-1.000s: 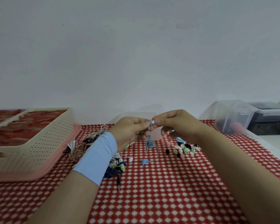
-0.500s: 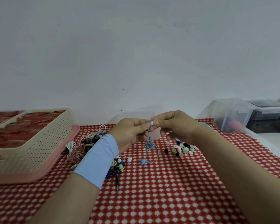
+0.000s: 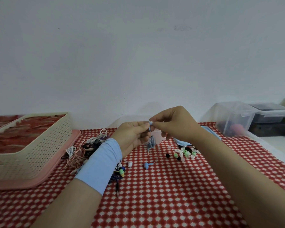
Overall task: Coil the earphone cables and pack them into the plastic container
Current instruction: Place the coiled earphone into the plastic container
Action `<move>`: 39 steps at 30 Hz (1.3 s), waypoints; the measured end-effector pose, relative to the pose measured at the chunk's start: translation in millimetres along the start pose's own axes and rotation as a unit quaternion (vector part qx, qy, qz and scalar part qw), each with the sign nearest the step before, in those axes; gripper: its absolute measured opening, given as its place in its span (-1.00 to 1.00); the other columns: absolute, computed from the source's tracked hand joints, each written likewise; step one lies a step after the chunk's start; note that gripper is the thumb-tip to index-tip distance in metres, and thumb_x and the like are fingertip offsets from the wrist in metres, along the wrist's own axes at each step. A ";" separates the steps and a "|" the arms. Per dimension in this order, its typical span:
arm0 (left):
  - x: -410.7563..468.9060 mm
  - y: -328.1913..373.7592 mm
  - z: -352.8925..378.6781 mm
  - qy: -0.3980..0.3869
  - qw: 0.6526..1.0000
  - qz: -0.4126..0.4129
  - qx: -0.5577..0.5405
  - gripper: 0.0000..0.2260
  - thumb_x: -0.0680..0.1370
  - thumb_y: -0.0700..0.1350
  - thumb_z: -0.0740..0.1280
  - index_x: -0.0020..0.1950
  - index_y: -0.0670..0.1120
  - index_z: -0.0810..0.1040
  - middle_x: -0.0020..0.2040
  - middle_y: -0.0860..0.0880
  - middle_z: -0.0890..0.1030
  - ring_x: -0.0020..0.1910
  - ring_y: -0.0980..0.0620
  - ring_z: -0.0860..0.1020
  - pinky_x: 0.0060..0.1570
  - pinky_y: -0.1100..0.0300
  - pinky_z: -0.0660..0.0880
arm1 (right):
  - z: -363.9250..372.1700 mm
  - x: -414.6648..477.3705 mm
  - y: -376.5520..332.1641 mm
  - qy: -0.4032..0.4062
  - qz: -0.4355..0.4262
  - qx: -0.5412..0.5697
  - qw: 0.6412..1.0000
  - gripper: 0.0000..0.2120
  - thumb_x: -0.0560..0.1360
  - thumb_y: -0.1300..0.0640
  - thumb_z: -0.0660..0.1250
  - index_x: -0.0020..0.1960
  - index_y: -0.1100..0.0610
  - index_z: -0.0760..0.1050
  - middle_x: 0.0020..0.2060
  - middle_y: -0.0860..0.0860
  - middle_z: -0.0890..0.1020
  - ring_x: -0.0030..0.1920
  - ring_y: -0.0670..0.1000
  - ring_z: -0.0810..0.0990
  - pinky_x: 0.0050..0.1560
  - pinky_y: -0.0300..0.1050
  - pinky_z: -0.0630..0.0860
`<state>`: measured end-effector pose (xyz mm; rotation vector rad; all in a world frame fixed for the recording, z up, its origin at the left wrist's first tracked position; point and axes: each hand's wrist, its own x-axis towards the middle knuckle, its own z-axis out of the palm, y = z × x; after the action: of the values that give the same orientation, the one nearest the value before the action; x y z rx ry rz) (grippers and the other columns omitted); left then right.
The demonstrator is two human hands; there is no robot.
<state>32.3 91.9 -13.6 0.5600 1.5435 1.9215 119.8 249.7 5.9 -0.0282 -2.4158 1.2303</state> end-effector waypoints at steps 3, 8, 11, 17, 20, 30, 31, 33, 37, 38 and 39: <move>-0.7 -1.3 0.2 -0.004 1.000 0.008 0.020 -0.88 0.59 -0.25 0.32 0.07 -0.23 0.62 -0.22 -0.06 0.66 -0.32 0.11 0.57 -0.28 0.30 0.57 | -4.7 0.6 -0.3 0.007 0.019 0.005 1.000 -0.96 0.49 0.18 0.52 -0.07 0.09 0.75 -0.28 -0.03 0.74 -0.36 0.02 0.66 -0.31 -0.04 0.68; -1.0 -2.4 0.0 0.039 0.994 0.052 0.088 -0.90 0.56 -0.26 0.37 0.02 -0.17 0.67 -0.23 -0.04 0.68 -0.29 0.09 0.60 -0.22 0.25 0.58 | -1.9 0.7 -1.8 0.032 0.030 0.022 0.999 -0.91 0.49 0.25 0.51 -0.06 0.09 0.71 -0.32 -0.03 0.73 -0.38 0.02 0.68 -0.26 -0.01 0.70; -1.3 -1.1 -0.5 0.059 0.989 0.076 0.110 -0.91 0.55 -0.26 0.39 0.00 -0.15 0.69 -0.25 -0.03 0.69 -0.29 0.08 0.61 -0.18 0.23 0.59 | -1.8 1.1 -3.7 0.022 0.037 0.033 0.999 -0.93 0.49 0.26 0.51 -0.09 0.12 0.74 -0.33 0.00 0.73 -0.38 -0.01 0.67 -0.27 -0.05 0.70; -2.7 -0.6 0.7 0.064 0.979 0.110 0.160 -0.90 0.53 -0.27 0.41 -0.02 -0.10 0.69 -0.23 -0.08 0.70 -0.30 0.08 0.62 -0.15 0.21 0.62 | -3.9 2.5 -3.3 0.030 0.039 0.019 0.999 -0.93 0.46 0.21 0.55 -0.08 0.08 0.74 -0.34 0.02 0.73 -0.43 -0.01 0.63 -0.28 0.01 0.70; -3.1 1.3 -1.5 0.057 0.979 0.114 0.160 -0.88 0.53 -0.29 0.40 -0.03 -0.10 0.68 -0.25 -0.08 0.69 -0.30 0.06 0.61 -0.15 0.20 0.62 | -4.1 2.4 -2.8 0.038 0.058 0.051 0.996 -0.89 0.42 0.18 0.58 -0.06 0.11 0.71 -0.32 0.02 0.73 -0.43 0.01 0.64 -0.30 -0.02 0.69; -3.4 6.0 -12.1 0.038 0.980 0.109 0.162 -0.89 0.54 -0.31 0.39 0.02 -0.18 0.67 -0.27 -0.06 0.68 -0.31 0.03 0.60 -0.22 0.21 0.59 | -6.5 -3.5 -7.5 -0.037 0.074 0.113 0.990 -0.89 0.50 0.17 0.49 -0.01 0.15 0.75 -0.16 0.03 0.75 -0.34 0.01 0.60 -0.29 -0.06 0.66; -3.9 7.1 -13.1 0.030 0.980 0.107 0.163 -0.89 0.54 -0.31 0.39 0.02 -0.19 0.68 -0.27 -0.07 0.68 -0.31 0.03 0.60 -0.23 0.23 0.58 | -7.5 -4.1 -7.9 -0.044 0.076 0.119 0.989 -0.89 0.51 0.18 0.47 0.01 0.16 0.74 -0.15 0.03 0.76 -0.34 0.01 0.60 -0.29 -0.06 0.65; -5.3 9.0 -13.7 0.013 0.980 0.102 0.171 -0.88 0.53 -0.31 0.39 0.04 -0.22 0.67 -0.24 -0.10 0.68 -0.31 0.04 0.60 -0.24 0.24 0.57 | -8.4 -5.7 -8.2 -0.052 0.079 0.127 0.987 -0.90 0.51 0.20 0.47 0.00 0.18 0.74 -0.14 0.04 0.76 -0.35 0.00 0.58 -0.28 -0.08 0.64; -6.4 9.9 -15.6 -0.018 0.975 0.090 0.202 -0.87 0.53 -0.32 0.39 0.06 -0.25 0.66 -0.23 -0.10 0.68 -0.31 0.06 0.61 -0.23 0.24 0.57 | -9.2 -6.7 -7.3 -0.076 0.095 0.130 0.984 -0.90 0.49 0.20 0.49 -0.02 0.19 0.74 -0.11 0.06 0.76 -0.35 0.01 0.59 -0.27 -0.08 0.63; -6.2 10.1 -16.0 -0.024 0.974 0.087 0.208 -0.86 0.53 -0.32 0.39 0.07 -0.26 0.65 -0.23 -0.10 0.68 -0.31 0.06 0.61 -0.23 0.24 0.57 | -9.4 -6.6 -7.0 -0.084 0.100 0.134 0.982 -0.89 0.48 0.20 0.49 -0.03 0.19 0.74 -0.11 0.08 0.76 -0.35 0.01 0.59 -0.27 -0.08 0.63; -6.0 10.2 -15.9 -0.029 0.973 0.085 0.211 -0.85 0.53 -0.32 0.39 0.08 -0.27 0.65 -0.23 -0.11 0.68 -0.31 0.07 0.61 -0.23 0.25 0.57 | -9.8 -6.6 -6.7 -0.089 0.104 0.138 0.981 -0.89 0.48 0.19 0.49 -0.03 0.18 0.74 -0.11 0.09 0.75 -0.35 0.01 0.59 -0.27 -0.08 0.62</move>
<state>24.2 75.0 -7.2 0.9480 1.9310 1.6781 130.6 251.8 13.8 -0.0956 -2.4145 1.7211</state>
